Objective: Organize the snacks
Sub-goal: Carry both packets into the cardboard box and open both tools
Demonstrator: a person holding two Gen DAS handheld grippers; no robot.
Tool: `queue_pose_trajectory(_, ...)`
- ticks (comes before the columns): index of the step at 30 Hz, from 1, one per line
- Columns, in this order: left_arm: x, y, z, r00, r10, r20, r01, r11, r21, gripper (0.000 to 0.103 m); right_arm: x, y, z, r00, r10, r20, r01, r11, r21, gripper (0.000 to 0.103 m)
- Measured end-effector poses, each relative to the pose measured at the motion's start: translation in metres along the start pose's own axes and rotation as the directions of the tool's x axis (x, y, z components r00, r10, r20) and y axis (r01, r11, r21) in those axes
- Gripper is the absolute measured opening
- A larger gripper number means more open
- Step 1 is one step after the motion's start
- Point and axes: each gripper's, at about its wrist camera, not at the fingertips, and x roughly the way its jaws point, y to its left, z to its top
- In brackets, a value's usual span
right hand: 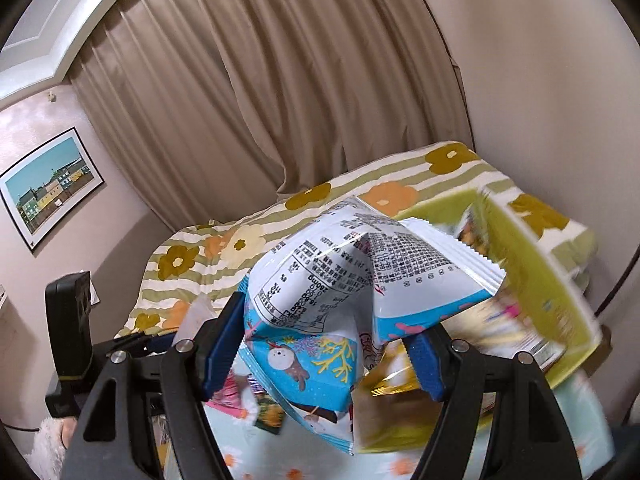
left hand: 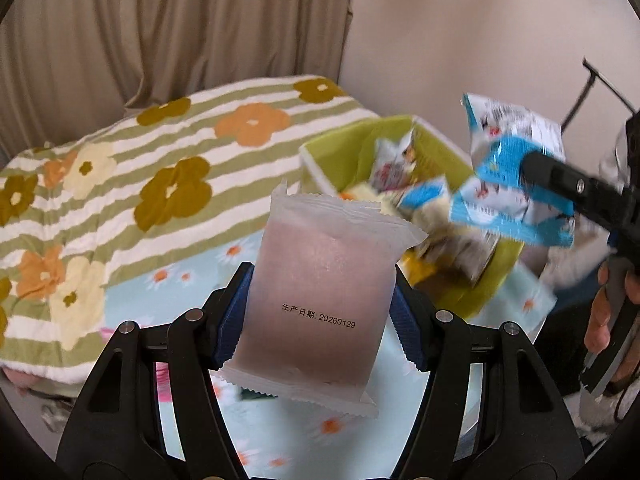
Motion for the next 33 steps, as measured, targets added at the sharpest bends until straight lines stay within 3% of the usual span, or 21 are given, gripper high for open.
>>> queue_pose_trajectory(7, 0.044, -0.069, 0.030, 1.000, -0.022, -0.001, 0.021, 0.995, -0.100, 0.061, -0.004, -0.080, 0.032, 0.995, 0.010, -0.103, -0.014, 0.999, -0.044, 0.070)
queue_pose_trajectory(14, 0.103, -0.110, 0.026, 0.994, -0.041, -0.106, 0.022, 0.985, -0.171, 0.061, 0.003, -0.129, 0.032, 0.986, 0.020, -0.165, -0.024, 0.999, -0.027, 0.070)
queue_pose_trajectory(20, 0.131, -0.126, 0.014, 0.982, -0.050, -0.184, 0.022, 0.988, -0.153, 0.062, 0.008, -0.146, 0.028, 0.981, 0.030, -0.193, -0.032, 0.999, -0.005, 0.070)
queue_pose_trajectory(22, 0.131, -0.127, 0.011, 0.981, -0.019, -0.195, -0.007, 0.992, -0.129, 0.070, 0.010, -0.148, 0.028, 0.979, 0.032, -0.200, -0.034, 0.999, -0.003, 0.070)
queue_pose_trajectory(24, 0.126, -0.125, 0.008, 0.981, 0.001, -0.195, -0.028, 0.990, -0.135, 0.098, 0.013, -0.147, 0.026, 0.977, 0.039, -0.211, -0.041, 0.999, -0.005, 0.070)
queue_pose_trajectory(28, 0.111, -0.113, 0.005, 0.985, -0.003, -0.173, -0.028, 0.984, -0.174, 0.101, 0.016, -0.148, 0.023, 0.973, 0.044, -0.227, -0.048, 0.999, -0.013, 0.070)
queue_pose_trajectory(33, 0.093, -0.106, 0.001, 0.987, 0.044, -0.154, -0.069, 0.984, -0.162, 0.101, 0.022, -0.139, 0.015, 0.966, 0.043, -0.255, -0.065, 0.995, -0.080, 0.070)
